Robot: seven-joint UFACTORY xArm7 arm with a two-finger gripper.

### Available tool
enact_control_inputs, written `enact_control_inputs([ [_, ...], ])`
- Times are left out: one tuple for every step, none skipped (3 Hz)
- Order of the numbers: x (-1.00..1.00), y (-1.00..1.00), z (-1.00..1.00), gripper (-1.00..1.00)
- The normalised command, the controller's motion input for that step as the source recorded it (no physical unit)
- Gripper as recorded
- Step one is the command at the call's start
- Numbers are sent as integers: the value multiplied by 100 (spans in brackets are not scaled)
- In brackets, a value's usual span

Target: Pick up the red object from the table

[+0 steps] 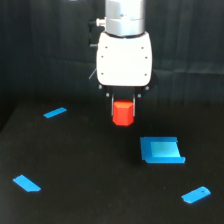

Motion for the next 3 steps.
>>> enact_control_inputs([
  [12,3,5,-89],
  [9,-1,5,-92],
  [6,5,7,-100],
])
